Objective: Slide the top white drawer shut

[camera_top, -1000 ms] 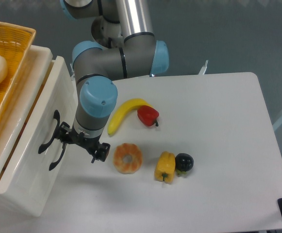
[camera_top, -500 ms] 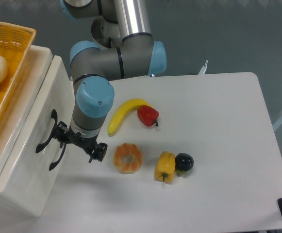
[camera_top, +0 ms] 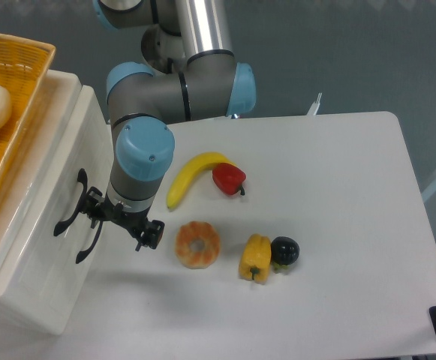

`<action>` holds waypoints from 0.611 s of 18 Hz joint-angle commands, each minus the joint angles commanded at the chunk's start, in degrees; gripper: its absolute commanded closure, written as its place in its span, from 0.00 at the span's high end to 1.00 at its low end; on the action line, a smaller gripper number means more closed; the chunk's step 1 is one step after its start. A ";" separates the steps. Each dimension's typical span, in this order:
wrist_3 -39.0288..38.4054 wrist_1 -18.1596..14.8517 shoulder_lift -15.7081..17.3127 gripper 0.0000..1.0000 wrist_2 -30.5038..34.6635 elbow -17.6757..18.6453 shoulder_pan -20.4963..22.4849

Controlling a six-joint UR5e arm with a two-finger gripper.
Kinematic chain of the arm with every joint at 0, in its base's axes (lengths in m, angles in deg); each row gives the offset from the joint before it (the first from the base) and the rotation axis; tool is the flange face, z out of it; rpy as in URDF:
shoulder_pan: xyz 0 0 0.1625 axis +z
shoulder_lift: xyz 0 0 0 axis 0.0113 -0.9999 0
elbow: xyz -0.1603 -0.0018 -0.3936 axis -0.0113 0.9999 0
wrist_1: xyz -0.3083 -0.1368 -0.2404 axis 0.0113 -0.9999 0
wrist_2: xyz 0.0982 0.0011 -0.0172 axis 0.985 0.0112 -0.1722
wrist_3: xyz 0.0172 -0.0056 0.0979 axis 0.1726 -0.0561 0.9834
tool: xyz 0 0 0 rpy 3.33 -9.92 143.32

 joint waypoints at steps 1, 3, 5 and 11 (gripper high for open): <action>0.09 0.00 0.00 1.00 0.00 0.00 0.00; 0.09 0.00 0.00 1.00 0.00 0.00 0.00; 0.00 0.00 0.00 1.00 0.00 0.00 0.00; 0.00 0.00 0.00 1.00 0.00 0.00 -0.53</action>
